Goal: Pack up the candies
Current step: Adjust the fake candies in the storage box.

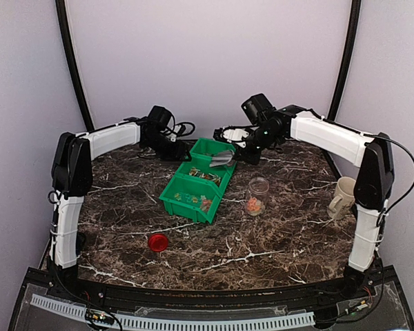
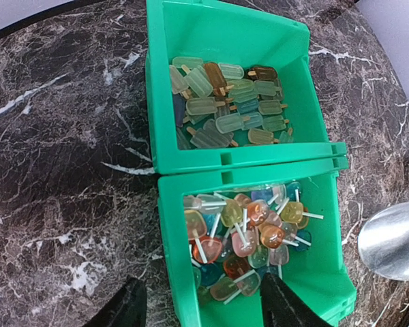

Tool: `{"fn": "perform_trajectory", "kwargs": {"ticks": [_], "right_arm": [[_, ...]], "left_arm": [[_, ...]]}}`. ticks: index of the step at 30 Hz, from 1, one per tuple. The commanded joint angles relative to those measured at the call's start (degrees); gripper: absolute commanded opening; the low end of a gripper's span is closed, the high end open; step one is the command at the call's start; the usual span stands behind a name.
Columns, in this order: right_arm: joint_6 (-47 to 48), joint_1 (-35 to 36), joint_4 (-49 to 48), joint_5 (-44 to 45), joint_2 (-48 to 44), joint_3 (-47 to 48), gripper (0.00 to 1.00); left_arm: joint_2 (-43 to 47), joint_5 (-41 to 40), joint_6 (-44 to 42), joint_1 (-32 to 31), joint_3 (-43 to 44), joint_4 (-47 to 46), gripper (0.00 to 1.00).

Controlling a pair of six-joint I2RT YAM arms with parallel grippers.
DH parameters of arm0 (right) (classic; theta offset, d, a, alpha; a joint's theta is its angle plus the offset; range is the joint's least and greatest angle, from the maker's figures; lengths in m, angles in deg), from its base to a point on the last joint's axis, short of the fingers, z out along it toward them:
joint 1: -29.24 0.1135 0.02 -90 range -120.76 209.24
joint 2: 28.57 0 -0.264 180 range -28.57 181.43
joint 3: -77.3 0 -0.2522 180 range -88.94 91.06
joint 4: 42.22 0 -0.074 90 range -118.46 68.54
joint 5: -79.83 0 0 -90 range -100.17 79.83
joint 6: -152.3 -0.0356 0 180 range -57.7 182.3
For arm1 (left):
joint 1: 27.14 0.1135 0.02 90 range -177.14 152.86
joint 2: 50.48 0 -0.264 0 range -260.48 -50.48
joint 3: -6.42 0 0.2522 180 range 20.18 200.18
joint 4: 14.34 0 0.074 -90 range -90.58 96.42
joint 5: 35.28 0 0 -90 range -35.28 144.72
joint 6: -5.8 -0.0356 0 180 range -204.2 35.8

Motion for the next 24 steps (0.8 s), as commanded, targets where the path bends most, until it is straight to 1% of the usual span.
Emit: {"fn": "perform_trajectory", "kwargs": {"ticks": [1,7,12,17,22,24], "right_arm": [[0.02,0.89,0.43,3.99,1.06,2.38,0.0],[-1.02,0.89,0.97,5.93,1.8,3.36,0.0],[-2.0,0.89,0.4,7.7,0.95,2.58,0.0],[-2.6,0.89,-0.51,8.42,-0.57,0.99,0.0],[-2.69,0.89,-1.31,8.4,-1.97,0.09,0.0],[-2.68,0.89,-1.59,8.49,-2.42,-0.06,0.0]], "left_arm": [[-2.13,-2.9,-1.26,-0.38,3.72,3.39,0.59],[-5.47,-2.39,-1.32,-0.69,6.09,4.39,0.59],[-7.56,-2.65,-1.09,-0.64,7.99,5.3,0.51],[-8.89,-2.65,-0.62,-0.83,9.09,5.57,0.34],[-9.84,-2.41,-0.32,-1.07,9.61,6.08,0.22],[-9.94,-2.07,-0.08,-1.15,9.62,6.22,0.15]]}}
